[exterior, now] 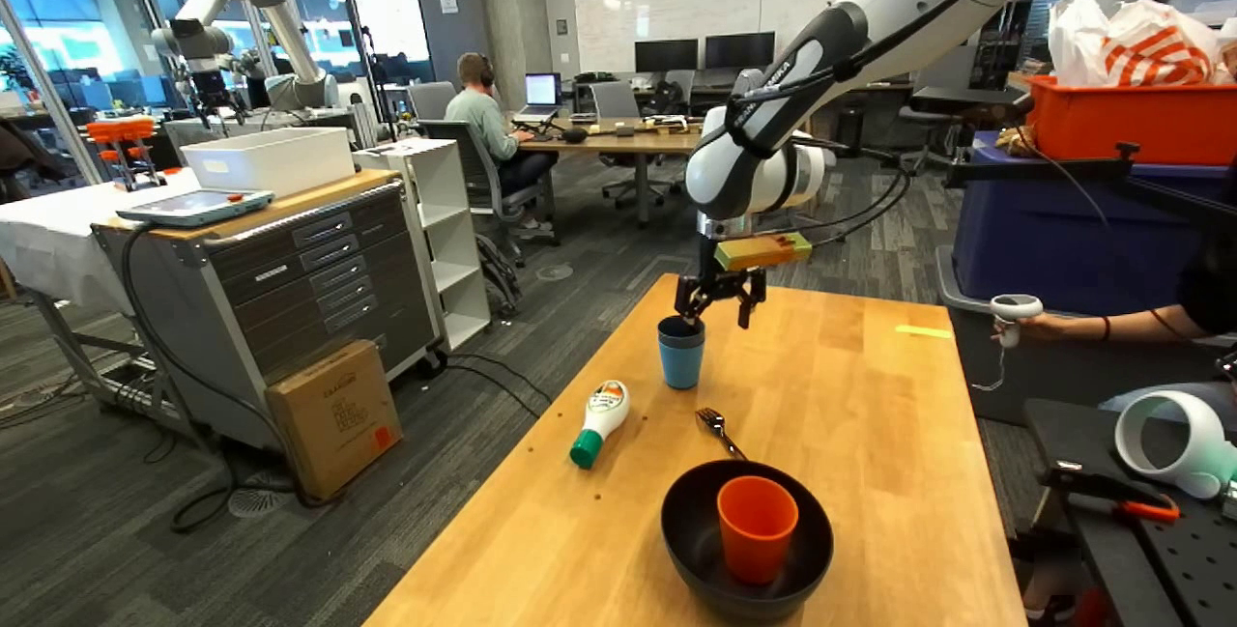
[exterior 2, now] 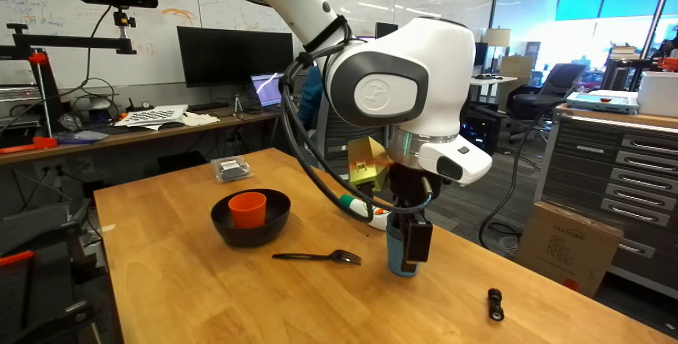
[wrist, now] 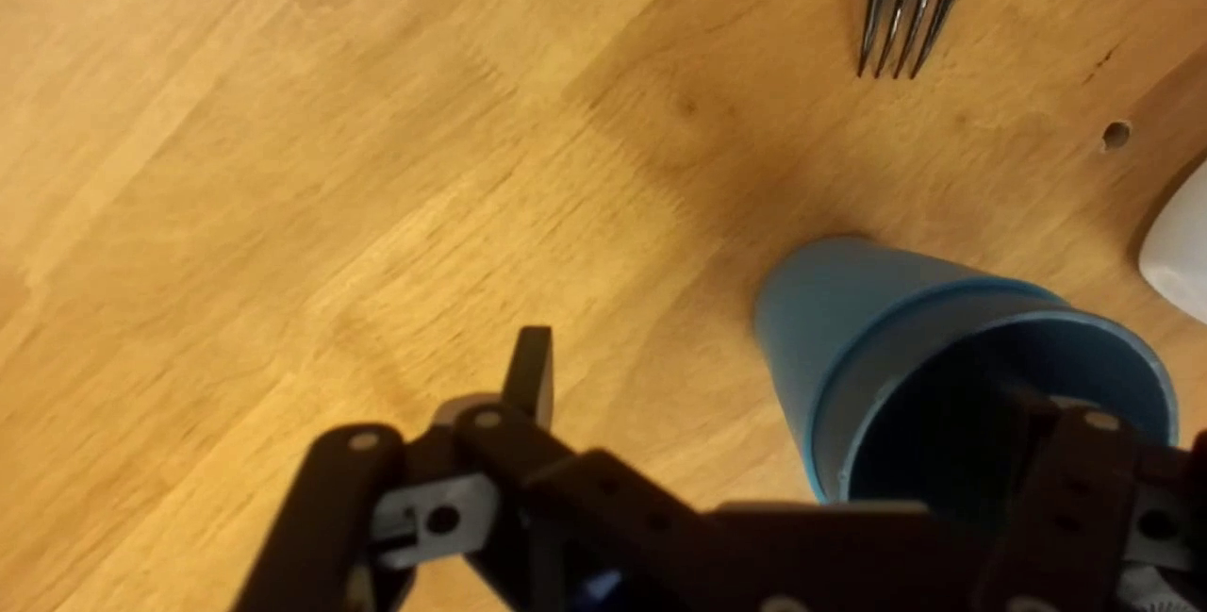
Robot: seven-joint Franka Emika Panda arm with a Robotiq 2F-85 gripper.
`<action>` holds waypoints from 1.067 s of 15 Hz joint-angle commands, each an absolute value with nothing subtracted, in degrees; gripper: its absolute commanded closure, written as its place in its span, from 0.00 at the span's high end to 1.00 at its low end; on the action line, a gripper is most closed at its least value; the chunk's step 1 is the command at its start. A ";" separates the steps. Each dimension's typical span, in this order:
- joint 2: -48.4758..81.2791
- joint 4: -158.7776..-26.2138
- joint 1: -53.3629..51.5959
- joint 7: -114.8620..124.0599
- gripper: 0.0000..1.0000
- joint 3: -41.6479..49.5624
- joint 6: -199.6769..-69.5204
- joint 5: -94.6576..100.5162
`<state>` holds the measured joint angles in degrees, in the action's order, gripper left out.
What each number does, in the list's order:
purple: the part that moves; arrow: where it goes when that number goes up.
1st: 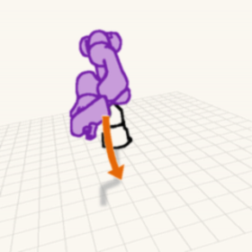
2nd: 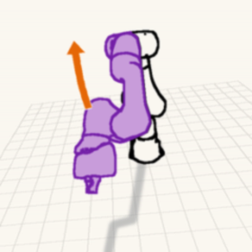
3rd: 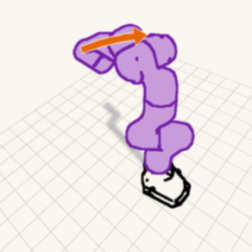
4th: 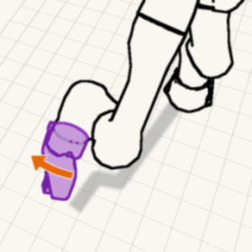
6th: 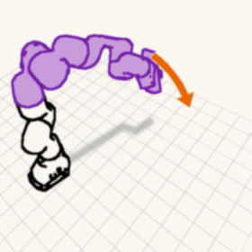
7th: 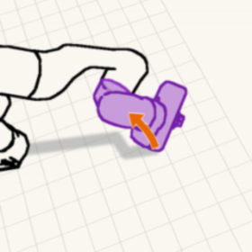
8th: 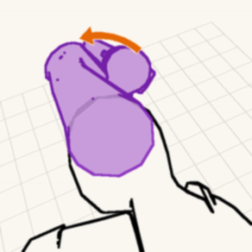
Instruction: Place the orange cup inside the black bowl, place the dark blue cup inside the light blue cup and place them inside the orange cup, place the black fork inside the stacked cups
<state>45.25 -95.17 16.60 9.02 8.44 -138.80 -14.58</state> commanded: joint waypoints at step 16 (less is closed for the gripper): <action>44.69 -96.57 12.84 13.07 0.02 8.51 -144.30 -14.08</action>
<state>46.23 -94.97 13.82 12.02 8.41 -143.34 -14.58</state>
